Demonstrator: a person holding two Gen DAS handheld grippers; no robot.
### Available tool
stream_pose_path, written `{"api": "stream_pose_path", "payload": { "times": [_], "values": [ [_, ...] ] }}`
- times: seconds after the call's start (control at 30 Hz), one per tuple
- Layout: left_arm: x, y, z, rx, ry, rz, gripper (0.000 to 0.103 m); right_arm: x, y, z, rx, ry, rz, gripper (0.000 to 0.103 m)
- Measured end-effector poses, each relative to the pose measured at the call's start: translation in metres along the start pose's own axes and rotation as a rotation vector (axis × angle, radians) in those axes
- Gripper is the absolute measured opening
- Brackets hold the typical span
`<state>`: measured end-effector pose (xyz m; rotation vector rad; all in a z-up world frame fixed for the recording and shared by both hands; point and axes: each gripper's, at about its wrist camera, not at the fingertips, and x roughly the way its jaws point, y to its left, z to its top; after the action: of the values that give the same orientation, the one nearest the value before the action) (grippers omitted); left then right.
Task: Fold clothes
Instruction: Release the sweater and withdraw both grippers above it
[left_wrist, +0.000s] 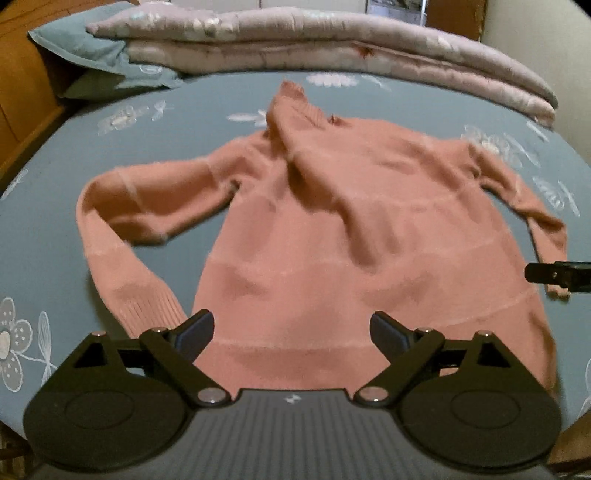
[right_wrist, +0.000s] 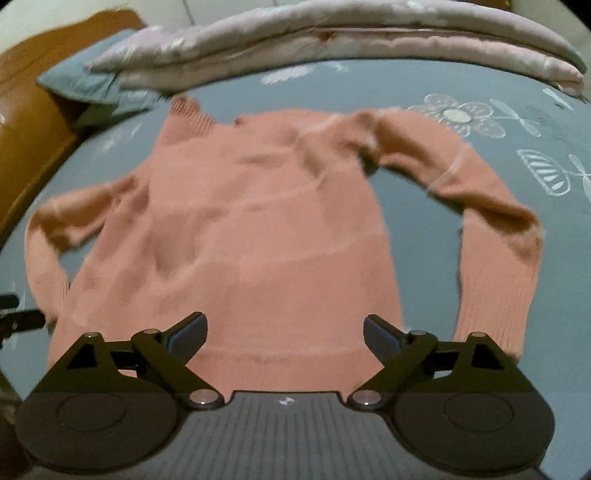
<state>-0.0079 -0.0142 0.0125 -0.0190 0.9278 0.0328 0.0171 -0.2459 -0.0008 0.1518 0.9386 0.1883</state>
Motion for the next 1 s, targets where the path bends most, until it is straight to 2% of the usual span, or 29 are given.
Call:
{"api": "stream_pose_path", "payload": {
  "times": [0.2, 0.3, 0.43, 0.53, 0.67, 1.0],
  "values": [
    [-0.02, 0.01, 0.014, -0.004, -0.062, 0.071, 0.091, -0.008, -0.019, 0.024, 0.025, -0.045, -0.021, 0.096],
    [-0.022, 0.023, 0.016, -0.024, -0.079, 0.084, 0.092, -0.007, -0.025, 0.029, 0.044, -0.051, -0.034, 0.096],
    [-0.008, 0.039, 0.013, -0.032, -0.069, 0.082, 0.092, -0.005, -0.022, 0.027, 0.063, -0.044, -0.092, 0.096],
    [0.005, 0.047, 0.013, -0.016, -0.074, 0.053, 0.092, -0.014, -0.014, 0.018, 0.055, -0.064, -0.125, 0.096],
    [0.02, 0.056, 0.013, 0.024, -0.079, -0.026, 0.092, -0.02, -0.003, 0.007, 0.067, -0.055, -0.208, 0.096],
    [0.057, 0.063, 0.034, 0.179, -0.101, -0.19, 0.092, -0.063, 0.032, -0.029, 0.19, -0.154, -0.408, 0.096]
  ]
}}
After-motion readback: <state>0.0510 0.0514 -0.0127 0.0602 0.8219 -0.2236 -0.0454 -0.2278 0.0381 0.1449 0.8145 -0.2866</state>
